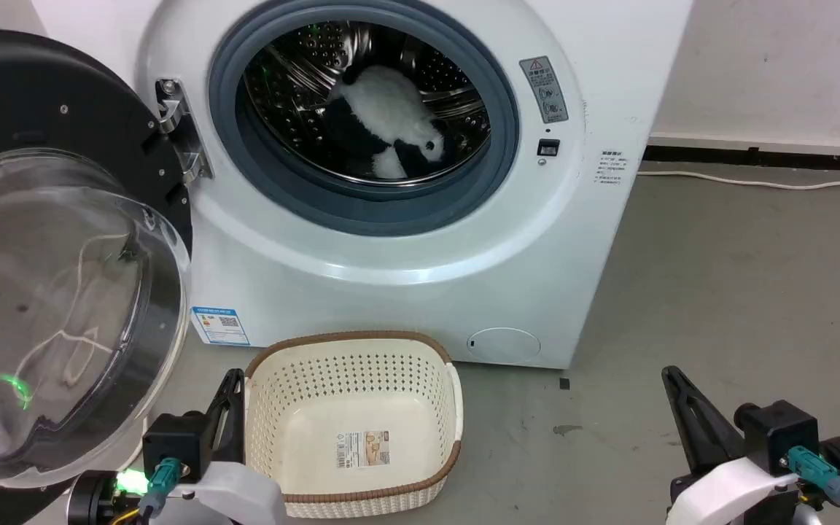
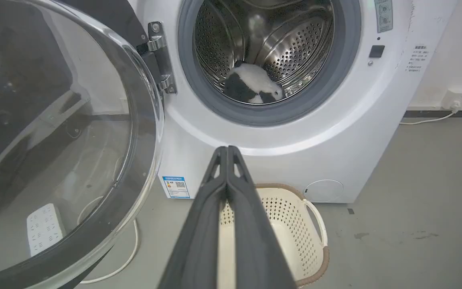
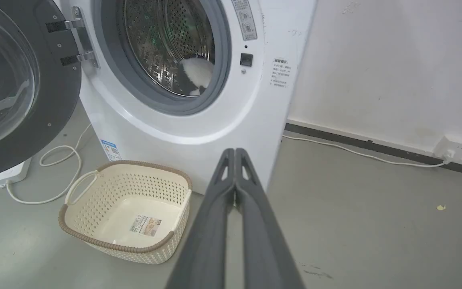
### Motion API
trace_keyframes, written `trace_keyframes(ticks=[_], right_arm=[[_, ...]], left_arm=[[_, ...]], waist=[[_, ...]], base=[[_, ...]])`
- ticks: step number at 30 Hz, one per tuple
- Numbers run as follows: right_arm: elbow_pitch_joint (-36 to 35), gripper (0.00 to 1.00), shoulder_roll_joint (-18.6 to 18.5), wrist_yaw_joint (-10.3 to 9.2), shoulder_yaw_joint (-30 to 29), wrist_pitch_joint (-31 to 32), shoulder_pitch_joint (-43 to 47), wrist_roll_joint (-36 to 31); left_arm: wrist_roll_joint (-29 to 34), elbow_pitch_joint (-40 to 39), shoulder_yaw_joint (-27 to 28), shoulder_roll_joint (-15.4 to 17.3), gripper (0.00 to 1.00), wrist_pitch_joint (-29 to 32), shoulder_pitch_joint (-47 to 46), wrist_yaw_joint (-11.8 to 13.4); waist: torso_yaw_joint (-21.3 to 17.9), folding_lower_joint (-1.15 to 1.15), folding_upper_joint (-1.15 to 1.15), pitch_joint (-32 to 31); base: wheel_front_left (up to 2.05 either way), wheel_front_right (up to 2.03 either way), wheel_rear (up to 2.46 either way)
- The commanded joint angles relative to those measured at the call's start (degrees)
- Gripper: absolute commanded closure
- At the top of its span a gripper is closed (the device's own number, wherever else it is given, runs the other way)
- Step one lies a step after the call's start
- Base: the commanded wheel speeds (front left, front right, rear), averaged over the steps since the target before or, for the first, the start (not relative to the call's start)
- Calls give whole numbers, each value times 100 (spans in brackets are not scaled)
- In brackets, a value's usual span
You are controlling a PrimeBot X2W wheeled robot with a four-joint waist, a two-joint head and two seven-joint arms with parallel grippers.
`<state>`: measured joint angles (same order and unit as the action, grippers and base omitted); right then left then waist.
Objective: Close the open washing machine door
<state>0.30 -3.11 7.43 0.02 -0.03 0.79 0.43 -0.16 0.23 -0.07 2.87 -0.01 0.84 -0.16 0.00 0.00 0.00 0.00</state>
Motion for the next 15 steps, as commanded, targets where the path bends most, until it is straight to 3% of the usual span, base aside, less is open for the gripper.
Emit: trace_keyframes(ticks=[1,15], right_arm=[[-30,100,24,6,-2,3,-79,-43],[-30,100,24,6,-2,3,-79,-43]], left_arm=[[16,-23,7,0,100,1,-84,16],[16,-23,7,0,100,1,-84,16]], waist=[[0,0,0,0],[0,0,0,0]], base=[[0,0,0],[0,0,0]])
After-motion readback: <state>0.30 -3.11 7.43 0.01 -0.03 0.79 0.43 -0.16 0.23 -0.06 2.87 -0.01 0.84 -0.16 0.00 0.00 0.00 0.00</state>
